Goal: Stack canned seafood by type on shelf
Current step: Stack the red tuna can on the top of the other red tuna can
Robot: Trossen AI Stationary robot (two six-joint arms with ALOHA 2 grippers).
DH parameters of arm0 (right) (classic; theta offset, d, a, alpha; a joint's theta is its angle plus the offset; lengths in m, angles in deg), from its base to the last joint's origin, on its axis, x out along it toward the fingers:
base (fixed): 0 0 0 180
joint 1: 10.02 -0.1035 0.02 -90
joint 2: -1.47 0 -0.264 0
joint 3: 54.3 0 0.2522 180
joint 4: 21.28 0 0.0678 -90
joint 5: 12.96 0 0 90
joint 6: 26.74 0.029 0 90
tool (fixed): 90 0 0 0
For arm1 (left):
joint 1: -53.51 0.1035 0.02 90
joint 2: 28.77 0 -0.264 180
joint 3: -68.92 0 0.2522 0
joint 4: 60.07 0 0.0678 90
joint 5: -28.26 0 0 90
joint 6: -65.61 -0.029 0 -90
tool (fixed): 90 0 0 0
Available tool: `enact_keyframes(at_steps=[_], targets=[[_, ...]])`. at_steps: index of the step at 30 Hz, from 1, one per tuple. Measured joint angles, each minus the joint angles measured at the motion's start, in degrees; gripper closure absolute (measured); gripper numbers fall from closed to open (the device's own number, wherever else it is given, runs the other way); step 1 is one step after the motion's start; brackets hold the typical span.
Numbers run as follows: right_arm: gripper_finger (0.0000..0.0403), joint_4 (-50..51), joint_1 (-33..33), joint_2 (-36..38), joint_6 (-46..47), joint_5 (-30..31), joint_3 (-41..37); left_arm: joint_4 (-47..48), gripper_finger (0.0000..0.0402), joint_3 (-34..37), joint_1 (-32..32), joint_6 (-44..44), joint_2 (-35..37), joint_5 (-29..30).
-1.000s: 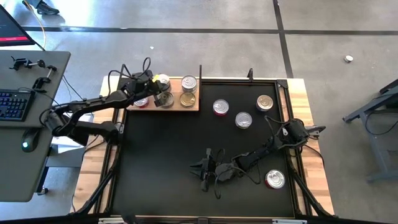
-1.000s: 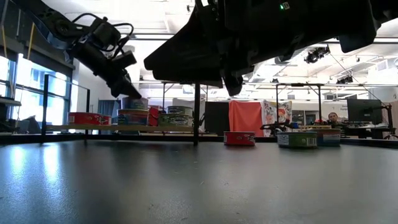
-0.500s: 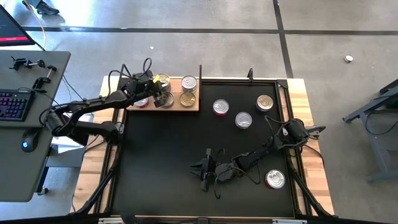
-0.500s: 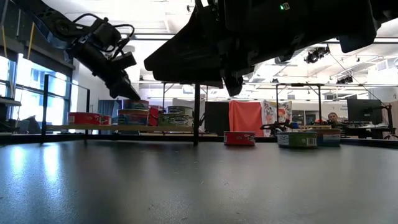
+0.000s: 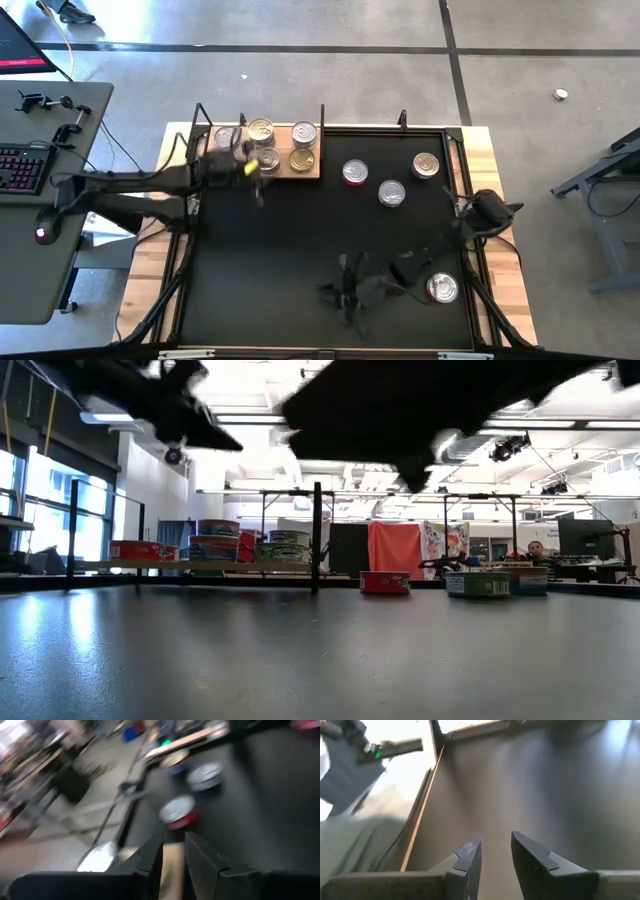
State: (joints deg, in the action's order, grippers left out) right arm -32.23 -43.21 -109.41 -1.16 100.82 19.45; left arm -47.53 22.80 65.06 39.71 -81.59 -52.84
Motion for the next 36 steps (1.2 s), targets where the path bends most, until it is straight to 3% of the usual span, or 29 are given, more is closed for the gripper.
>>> enact_keyframes(at_steps=[5,11,16,22,28,36], targets=[[0.0305,19.3,-7.4,6.8,14.3,4.5,0.0,0.0,0.035,0.0,-17.9,3.2,-1.7,8.4],[0.0305,48.0,-15.4,14.7,44.5,8.5,0.0,-0.3,0.0368,0.1,-32.5,11.7,-7.8,13.3],[0.0309,68.5,-17.8,17.3,65.2,-4.1,0.0,-2.3,0.0374,0.2,-39.3,22.6,-15.9,13.4],[0.0353,82.4,-17.9,17.6,74.9,-24.1,0.0,-14.3,0.0376,0.2,-44.2,25.5,-27.7,16.7],[0.0399,84.8,-18.9,17.6,76.5,-29.5,0.0,-22.3,0.0376,0.2,-45.5,23.9,-34.6,17.4],[0.0401,93.7,-22.5,17.6,87.3,-35.3,-0.1,-22.7,0.0376,0.2,-45.5,24.2,-35.7,17.5]])
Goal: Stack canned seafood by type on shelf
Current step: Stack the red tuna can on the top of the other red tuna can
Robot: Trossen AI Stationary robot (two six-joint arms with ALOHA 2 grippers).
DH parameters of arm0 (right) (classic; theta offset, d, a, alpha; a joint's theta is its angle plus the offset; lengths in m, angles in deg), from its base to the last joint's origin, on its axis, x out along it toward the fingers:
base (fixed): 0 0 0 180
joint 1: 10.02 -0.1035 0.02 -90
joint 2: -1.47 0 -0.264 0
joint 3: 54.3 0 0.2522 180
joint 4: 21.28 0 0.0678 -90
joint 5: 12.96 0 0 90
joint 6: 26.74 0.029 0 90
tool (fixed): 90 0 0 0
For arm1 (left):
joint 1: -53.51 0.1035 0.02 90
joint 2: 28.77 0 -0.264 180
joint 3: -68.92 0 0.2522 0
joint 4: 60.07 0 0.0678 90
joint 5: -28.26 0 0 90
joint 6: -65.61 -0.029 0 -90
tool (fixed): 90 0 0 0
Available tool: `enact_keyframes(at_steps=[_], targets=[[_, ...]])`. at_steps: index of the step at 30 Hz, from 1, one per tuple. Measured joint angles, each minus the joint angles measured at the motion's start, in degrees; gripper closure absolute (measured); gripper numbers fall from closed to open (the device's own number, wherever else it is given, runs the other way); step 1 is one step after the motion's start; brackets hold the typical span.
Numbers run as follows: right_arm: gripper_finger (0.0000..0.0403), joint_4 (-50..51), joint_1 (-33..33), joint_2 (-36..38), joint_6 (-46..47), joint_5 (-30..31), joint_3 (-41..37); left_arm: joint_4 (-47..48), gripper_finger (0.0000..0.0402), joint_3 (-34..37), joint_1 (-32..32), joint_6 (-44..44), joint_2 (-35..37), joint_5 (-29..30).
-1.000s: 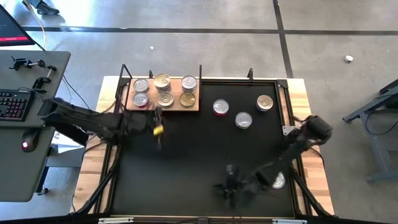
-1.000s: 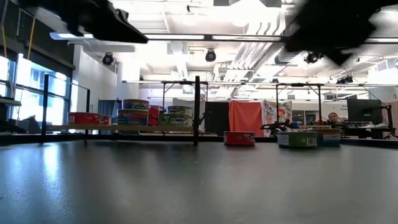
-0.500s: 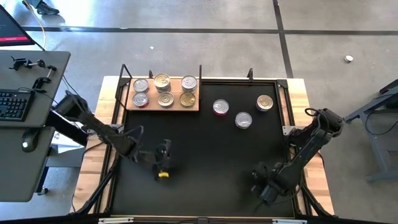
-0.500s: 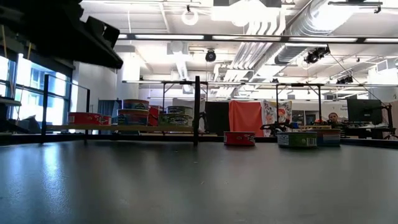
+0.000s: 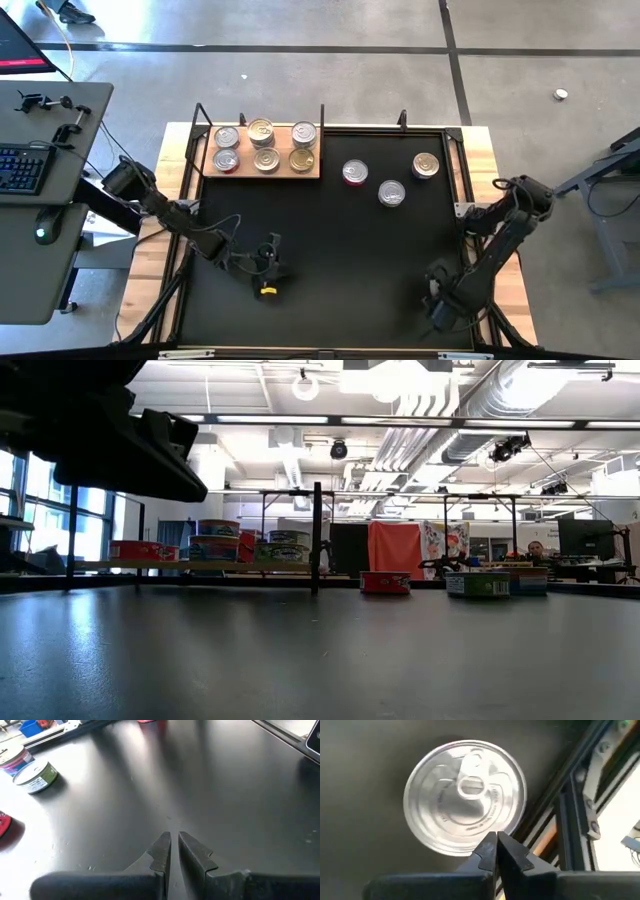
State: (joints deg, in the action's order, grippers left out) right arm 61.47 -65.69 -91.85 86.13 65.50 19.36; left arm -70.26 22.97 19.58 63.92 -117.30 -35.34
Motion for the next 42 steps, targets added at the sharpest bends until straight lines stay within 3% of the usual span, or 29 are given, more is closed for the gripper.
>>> enact_keyframes(at_steps=[8,15,20,29,35,42], targets=[[0.0402,-13.9,2.3,-1.4,-1.6,1.9,-3.3,0.1,0.0376,0.0,0.0,1.1,0.0,0.0],[0.0402,-22.5,9.2,-4.2,-12.6,-0.4,-3.6,-0.3,0.0376,0.0,-1.4,1.0,0.0,0.0],[0.0403,-27.8,14.8,-4.4,-21.3,1.7,-3.6,-1.4,0.0376,0.0,-2.3,0.1,0.0,0.0],[0.0403,-43.8,24.6,-5.1,-39.8,18.3,-4.1,-3.3,0.0376,0.0,-4.7,-2.6,1.5,1.6],[0.0403,-53.0,30.9,-9.5,-49.8,21.2,-3.9,-3.3,0.0376,0.0,-6.1,-5.0,3.3,2.8],[0.0403,-77.1,36.3,-17.8,-59.7,25.9,-3.8,-4.6,0.0376,0.0,-6.4,-3.8,3.5,2.9]])
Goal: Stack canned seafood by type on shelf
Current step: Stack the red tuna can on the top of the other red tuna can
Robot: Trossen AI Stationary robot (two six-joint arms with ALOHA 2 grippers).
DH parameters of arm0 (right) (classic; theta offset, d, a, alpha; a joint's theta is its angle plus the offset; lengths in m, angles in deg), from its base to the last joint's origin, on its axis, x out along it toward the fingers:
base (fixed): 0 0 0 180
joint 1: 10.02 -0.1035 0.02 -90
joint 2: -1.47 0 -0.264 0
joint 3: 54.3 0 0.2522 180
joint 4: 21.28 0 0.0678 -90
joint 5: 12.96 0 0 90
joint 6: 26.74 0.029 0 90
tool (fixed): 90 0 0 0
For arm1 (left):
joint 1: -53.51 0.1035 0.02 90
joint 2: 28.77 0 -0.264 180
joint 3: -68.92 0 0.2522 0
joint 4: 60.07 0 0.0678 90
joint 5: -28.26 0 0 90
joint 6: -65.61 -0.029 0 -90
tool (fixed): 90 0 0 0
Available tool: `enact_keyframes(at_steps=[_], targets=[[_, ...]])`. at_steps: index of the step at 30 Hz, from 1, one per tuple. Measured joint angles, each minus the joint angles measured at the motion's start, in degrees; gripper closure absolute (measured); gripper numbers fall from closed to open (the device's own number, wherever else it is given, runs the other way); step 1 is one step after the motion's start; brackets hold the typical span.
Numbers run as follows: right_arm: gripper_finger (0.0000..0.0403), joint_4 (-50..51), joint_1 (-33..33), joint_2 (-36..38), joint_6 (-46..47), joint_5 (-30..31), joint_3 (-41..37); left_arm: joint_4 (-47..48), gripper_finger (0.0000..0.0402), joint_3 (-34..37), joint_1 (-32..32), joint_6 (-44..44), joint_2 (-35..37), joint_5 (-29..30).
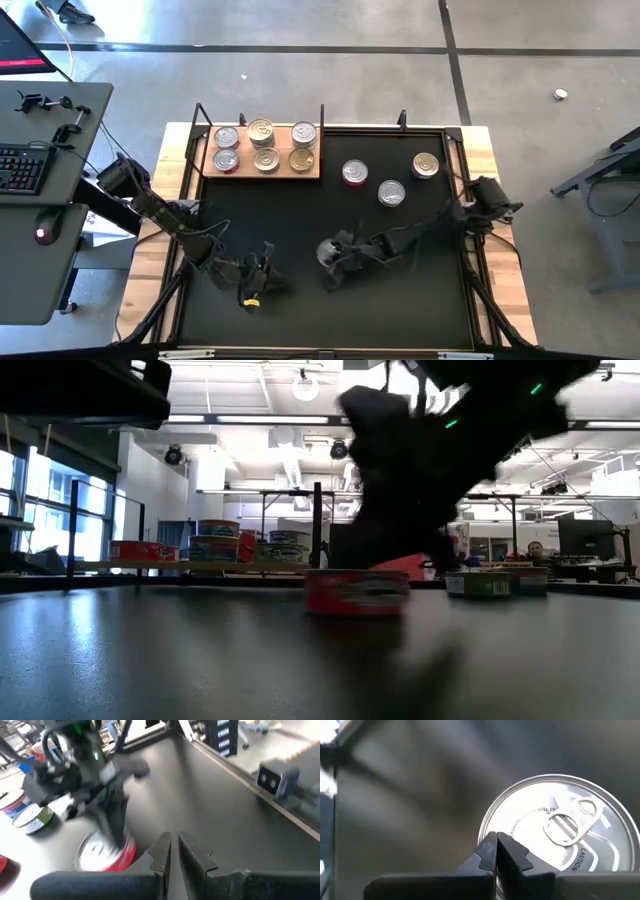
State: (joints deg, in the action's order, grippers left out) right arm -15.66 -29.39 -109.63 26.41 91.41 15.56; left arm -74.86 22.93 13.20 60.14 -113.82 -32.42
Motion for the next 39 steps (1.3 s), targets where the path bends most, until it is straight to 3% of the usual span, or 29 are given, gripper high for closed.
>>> enact_keyframes(at_steps=[8,16,21,26,32,39], targets=[[0.0403,-16.0,1.1,-4.7,-18.8,14.0,7.6,-4.8,0.0376,0.0,-0.2,3.2,1.4,-1.0],[0.0403,-14.9,-3.9,-0.6,-32.6,20.8,12.1,-5.0,0.0376,-0.1,1.1,1.6,2.1,-1.4],[0.0403,-5.1,-9.0,3.1,-32.0,29.1,12.2,-4.6,0.0359,-0.1,4.4,-4.3,-0.9,-2.2],[0.0403,1.4,-13.7,4.4,-27.8,37.5,12.1,-9.1,0.03,0.0,8.4,-12.7,-5.4,-5.6],[0.0403,7.3,-16.4,4.3,-20.7,40.6,12.1,-11.2,0.0236,-1.8,13.6,-22.4,-13.5,-6.8],[0.0403,9.2,-16.8,4.3,-18.5,41.2,12.1,-11.3,0.0243,-5.6,17.8,-29.0,-21.9,-2.4]])
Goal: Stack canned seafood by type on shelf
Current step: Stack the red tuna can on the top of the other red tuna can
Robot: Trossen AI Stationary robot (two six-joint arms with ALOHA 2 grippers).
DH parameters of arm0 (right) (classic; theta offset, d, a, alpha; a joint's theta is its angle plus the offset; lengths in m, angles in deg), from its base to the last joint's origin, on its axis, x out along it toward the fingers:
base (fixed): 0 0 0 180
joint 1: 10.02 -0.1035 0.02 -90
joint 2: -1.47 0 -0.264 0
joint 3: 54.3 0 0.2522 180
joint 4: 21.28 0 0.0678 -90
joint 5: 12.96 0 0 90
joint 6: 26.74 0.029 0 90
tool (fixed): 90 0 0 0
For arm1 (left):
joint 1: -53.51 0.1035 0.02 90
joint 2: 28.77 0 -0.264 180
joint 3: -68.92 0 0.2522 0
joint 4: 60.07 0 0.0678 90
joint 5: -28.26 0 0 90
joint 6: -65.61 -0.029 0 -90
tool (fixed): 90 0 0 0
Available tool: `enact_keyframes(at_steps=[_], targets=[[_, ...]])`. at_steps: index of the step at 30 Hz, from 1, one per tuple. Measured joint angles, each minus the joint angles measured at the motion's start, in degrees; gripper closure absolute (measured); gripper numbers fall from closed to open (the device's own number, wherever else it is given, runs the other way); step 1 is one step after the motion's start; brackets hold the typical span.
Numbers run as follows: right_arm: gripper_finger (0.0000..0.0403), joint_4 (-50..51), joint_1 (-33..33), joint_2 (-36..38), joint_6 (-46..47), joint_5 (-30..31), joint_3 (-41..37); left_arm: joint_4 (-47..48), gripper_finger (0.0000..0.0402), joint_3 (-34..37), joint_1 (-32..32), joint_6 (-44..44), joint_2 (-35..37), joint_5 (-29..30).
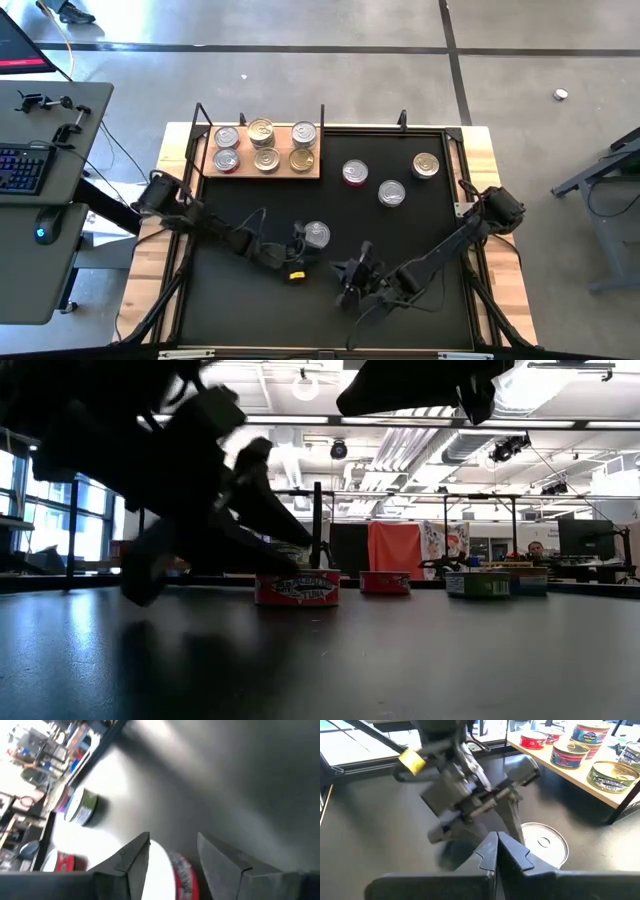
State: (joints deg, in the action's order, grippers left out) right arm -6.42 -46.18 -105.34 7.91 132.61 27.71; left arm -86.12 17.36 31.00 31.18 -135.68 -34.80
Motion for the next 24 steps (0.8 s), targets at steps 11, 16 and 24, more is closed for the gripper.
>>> enact_keyframes(at_steps=[11,16,24], targets=[[0.0403,0.0,0.0,0.0,-0.1,0.0,0.0,5.0,0.0323,-0.4,4.4,4.5,-1.0,-2.1],[0.0402,0.0,0.0,0.0,-0.1,0.0,0.0,7.9,0.0345,-0.4,6.1,5.7,-1.0,-4.4],[0.0402,0.0,0.0,0.0,-0.1,0.0,0.0,9.3,0.0396,-0.3,4.5,5.5,-1.0,0.2]])
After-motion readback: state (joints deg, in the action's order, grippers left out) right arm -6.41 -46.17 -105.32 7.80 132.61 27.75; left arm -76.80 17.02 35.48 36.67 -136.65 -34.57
